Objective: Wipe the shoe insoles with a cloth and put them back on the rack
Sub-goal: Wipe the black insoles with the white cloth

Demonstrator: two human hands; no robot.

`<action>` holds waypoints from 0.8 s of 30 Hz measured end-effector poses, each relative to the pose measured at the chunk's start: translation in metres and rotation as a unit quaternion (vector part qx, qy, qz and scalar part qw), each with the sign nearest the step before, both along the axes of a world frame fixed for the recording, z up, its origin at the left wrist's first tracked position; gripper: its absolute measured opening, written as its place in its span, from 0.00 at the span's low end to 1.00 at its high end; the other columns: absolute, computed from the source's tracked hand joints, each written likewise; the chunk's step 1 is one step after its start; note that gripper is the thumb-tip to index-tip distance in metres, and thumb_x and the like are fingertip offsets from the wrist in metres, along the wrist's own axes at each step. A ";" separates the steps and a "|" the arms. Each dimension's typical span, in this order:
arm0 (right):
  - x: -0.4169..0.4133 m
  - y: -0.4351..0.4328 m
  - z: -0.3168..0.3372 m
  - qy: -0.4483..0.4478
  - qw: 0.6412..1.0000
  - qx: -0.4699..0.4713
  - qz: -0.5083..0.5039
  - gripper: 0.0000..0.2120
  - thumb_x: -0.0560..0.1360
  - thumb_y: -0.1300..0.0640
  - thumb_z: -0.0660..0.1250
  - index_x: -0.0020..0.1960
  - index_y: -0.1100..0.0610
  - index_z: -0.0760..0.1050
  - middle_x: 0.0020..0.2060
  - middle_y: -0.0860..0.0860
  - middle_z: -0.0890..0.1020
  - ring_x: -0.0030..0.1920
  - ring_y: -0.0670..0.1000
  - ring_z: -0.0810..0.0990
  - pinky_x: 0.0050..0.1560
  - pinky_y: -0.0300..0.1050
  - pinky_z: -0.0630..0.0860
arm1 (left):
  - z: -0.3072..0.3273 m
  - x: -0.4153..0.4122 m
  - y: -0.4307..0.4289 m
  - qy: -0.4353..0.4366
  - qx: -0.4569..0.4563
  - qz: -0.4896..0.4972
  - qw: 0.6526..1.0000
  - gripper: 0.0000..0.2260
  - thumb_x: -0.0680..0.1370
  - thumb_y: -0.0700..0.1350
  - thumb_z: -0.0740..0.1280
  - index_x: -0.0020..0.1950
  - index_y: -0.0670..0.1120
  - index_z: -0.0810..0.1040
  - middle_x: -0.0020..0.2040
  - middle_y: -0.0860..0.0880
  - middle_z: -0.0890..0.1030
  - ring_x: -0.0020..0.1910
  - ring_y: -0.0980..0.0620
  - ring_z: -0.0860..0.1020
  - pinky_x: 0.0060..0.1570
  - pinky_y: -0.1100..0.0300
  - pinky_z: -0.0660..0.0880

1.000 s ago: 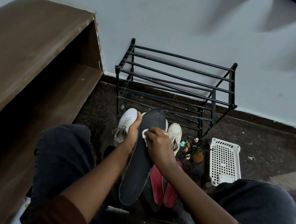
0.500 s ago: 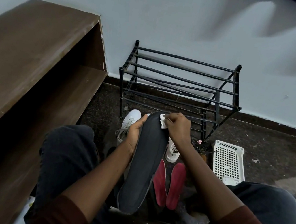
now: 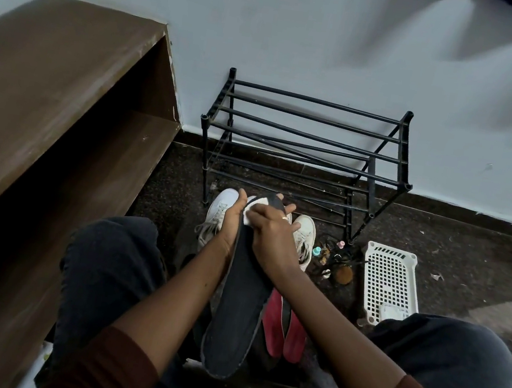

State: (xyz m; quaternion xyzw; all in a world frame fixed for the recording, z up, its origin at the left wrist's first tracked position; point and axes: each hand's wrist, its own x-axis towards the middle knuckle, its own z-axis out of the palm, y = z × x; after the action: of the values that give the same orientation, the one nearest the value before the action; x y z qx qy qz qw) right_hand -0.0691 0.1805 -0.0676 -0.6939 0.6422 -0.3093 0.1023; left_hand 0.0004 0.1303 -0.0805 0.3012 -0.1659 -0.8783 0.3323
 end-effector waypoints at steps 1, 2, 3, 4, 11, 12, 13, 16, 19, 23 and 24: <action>0.002 0.003 0.001 -0.004 1.000 -0.006 0.015 0.13 0.67 0.74 0.61 0.46 0.67 0.81 0.46 0.59 0.81 0.46 0.59 0.78 0.47 0.46 0.73 | -0.001 0.000 0.001 -0.001 0.008 0.004 1.000 0.40 0.78 0.66 0.43 0.46 0.36 0.84 0.50 0.37 0.83 0.47 0.44 0.83 0.52 0.50 0.73; 0.001 0.005 0.001 -0.007 1.000 -0.007 0.022 0.13 0.67 0.73 0.61 0.46 0.66 0.81 0.46 0.59 0.82 0.47 0.59 0.79 0.48 0.45 0.73 | -0.003 0.000 0.002 -0.001 0.014 0.005 1.000 0.41 0.77 0.67 0.43 0.46 0.36 0.84 0.50 0.37 0.82 0.48 0.44 0.83 0.52 0.50 0.75; -0.001 0.004 0.002 -0.005 1.000 -0.004 0.026 0.13 0.67 0.73 0.62 0.46 0.66 0.81 0.45 0.59 0.82 0.46 0.59 0.79 0.47 0.45 0.73 | -0.003 0.001 0.003 -0.001 0.019 0.005 1.000 0.42 0.77 0.68 0.43 0.46 0.35 0.84 0.49 0.37 0.83 0.47 0.44 0.83 0.51 0.52 0.77; -0.004 0.001 0.001 0.003 1.000 -0.001 0.027 0.11 0.67 0.72 0.62 0.45 0.67 0.81 0.44 0.59 0.82 0.46 0.59 0.79 0.46 0.46 0.74 | -0.005 0.000 0.005 -0.009 0.015 0.004 1.000 0.41 0.77 0.67 0.44 0.45 0.36 0.84 0.49 0.38 0.83 0.48 0.45 0.83 0.53 0.54 0.77; -0.013 -0.021 -0.002 0.046 0.996 0.025 -0.066 0.05 0.69 0.68 0.62 0.40 0.67 0.77 0.41 0.60 0.80 0.42 0.61 0.77 0.37 0.47 0.73 | -0.013 -0.003 0.008 -0.028 -0.005 0.059 0.998 0.30 0.83 0.54 0.46 0.48 0.40 0.84 0.48 0.42 0.82 0.52 0.48 0.80 0.63 0.56 0.69; -0.011 -0.020 -0.003 0.041 0.997 0.016 -0.068 0.05 0.68 0.71 0.62 0.40 0.67 0.77 0.41 0.60 0.80 0.41 0.61 0.76 0.36 0.46 0.72 | -0.014 -0.003 0.007 -0.015 -0.004 0.051 0.999 0.29 0.83 0.56 0.46 0.56 0.38 0.79 0.56 0.39 0.78 0.61 0.45 0.75 0.70 0.52 0.63; -0.009 -0.018 -0.003 0.028 0.997 0.014 -0.068 0.06 0.68 0.72 0.62 0.40 0.66 0.76 0.41 0.60 0.80 0.41 0.60 0.76 0.36 0.44 0.70 | -0.014 -0.003 0.007 -0.009 -0.004 0.040 0.999 0.30 0.82 0.59 0.47 0.60 0.36 0.76 0.61 0.38 0.75 0.67 0.43 0.70 0.73 0.50 0.58; -0.003 -0.011 -0.007 -0.018 0.998 0.023 -0.055 0.10 0.67 0.74 0.58 0.40 0.64 0.75 0.41 0.58 0.79 0.43 0.59 0.76 0.41 0.46 0.66 | -0.016 0.001 0.004 -0.040 0.009 0.036 0.998 0.38 0.79 0.64 0.44 0.50 0.36 0.83 0.54 0.38 0.80 0.60 0.42 0.75 0.66 0.51 0.66; 0.002 0.001 -0.007 -0.030 0.999 0.015 -0.027 0.10 0.69 0.72 0.58 0.42 0.64 0.76 0.39 0.58 0.80 0.42 0.58 0.76 0.42 0.48 0.68 | -0.010 0.001 0.000 -0.069 -0.023 0.010 0.997 0.44 0.77 0.66 0.38 0.43 0.38 0.85 0.47 0.40 0.84 0.48 0.47 0.83 0.51 0.57 0.78; -0.005 -0.003 -0.007 0.013 1.000 0.028 -0.008 0.06 0.71 0.71 0.59 0.43 0.64 0.74 0.41 0.60 0.78 0.43 0.59 0.75 0.40 0.45 0.63 | -0.004 -0.003 0.002 -0.098 -0.057 -0.002 0.993 0.41 0.81 0.59 0.40 0.28 0.39 0.82 0.32 0.47 0.82 0.33 0.55 0.82 0.35 0.66 0.78; -0.008 -0.007 -0.007 0.030 0.999 0.024 -0.014 0.05 0.71 0.70 0.60 0.42 0.64 0.74 0.40 0.60 0.78 0.42 0.59 0.75 0.39 0.45 0.64 | -0.006 -0.006 0.003 -0.103 -0.064 0.008 0.993 0.38 0.83 0.56 0.41 0.27 0.40 0.81 0.30 0.48 0.81 0.33 0.56 0.81 0.37 0.66 0.77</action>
State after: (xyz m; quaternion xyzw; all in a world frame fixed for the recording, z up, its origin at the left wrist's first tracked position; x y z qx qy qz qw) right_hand -0.0773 0.1735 -0.0747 -0.6910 0.6620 -0.2743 0.0952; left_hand -0.0053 0.1330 -0.0867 0.3698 -0.2524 -0.8274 0.3390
